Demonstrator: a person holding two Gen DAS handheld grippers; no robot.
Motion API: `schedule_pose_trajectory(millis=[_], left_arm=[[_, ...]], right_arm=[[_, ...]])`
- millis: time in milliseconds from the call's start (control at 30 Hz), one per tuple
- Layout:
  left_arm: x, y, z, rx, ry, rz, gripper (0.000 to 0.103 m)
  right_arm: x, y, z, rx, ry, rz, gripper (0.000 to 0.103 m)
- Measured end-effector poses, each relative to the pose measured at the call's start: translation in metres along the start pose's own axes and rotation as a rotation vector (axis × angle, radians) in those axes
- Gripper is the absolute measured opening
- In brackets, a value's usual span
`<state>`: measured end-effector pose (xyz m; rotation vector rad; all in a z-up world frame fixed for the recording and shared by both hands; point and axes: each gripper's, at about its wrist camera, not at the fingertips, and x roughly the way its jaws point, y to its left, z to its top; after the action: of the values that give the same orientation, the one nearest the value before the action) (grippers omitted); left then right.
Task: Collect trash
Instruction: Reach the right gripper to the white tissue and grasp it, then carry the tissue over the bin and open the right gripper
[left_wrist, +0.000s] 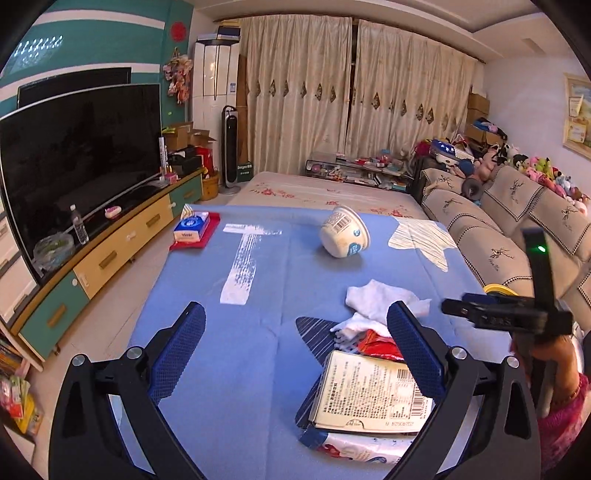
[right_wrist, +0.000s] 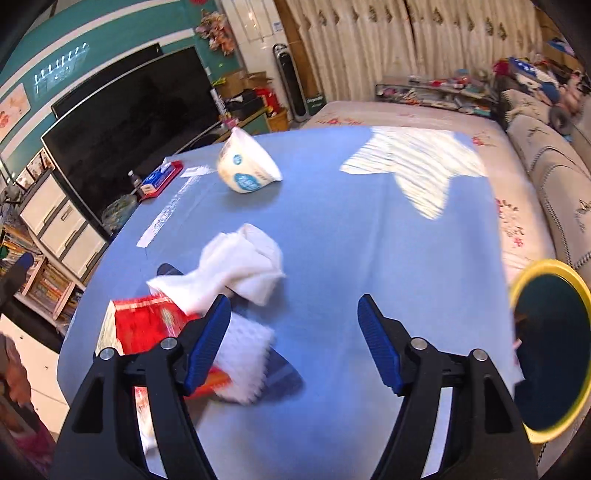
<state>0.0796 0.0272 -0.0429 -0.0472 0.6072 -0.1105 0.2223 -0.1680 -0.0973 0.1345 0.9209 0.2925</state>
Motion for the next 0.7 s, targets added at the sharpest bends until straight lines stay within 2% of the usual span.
schedule_pose_trajectory(millis=[167, 333, 367, 400, 467, 500, 600, 700], left_arm=[[0.005, 0.003, -0.008, 0.023, 0.009, 0.016, 0.097], [0.012, -0.003, -0.015, 0.03, 0.026, 0.027, 0.097], [0.013, -0.003, -0.016, 0.028, 0.03, 0.027, 0.097], [0.015, -0.002, -0.018, 0.026, 0.035, 0.027, 0.097], [0.017, -0.001, -0.019, 0.022, 0.042, 0.027, 0.097], [0.018, -0.001, -0.019, 0.019, 0.045, 0.026, 0.097], [0.022, -0.001, -0.021, 0.015, 0.05, 0.023, 0.097], [0.022, -0.002, -0.022, 0.02, 0.05, 0.019, 0.097]], right_arm=[[0.043, 0.029, 0.019, -0.046, 0.103, 0.027, 0.068], [0.069, 0.043, 0.018, -0.1, 0.161, -0.005, 0.066], [0.071, 0.044, 0.017, -0.108, 0.169, -0.009, 0.062], [0.073, 0.047, 0.016, -0.124, 0.175, -0.022, 0.052], [0.073, 0.049, 0.017, -0.151, 0.163, -0.044, 0.031], [0.071, 0.049, 0.017, -0.148, 0.161, -0.033, 0.015], [0.06, 0.053, 0.024, -0.151, 0.102, -0.032, 0.009], [0.04, 0.056, 0.033, -0.145, 0.036, -0.023, 0.008]])
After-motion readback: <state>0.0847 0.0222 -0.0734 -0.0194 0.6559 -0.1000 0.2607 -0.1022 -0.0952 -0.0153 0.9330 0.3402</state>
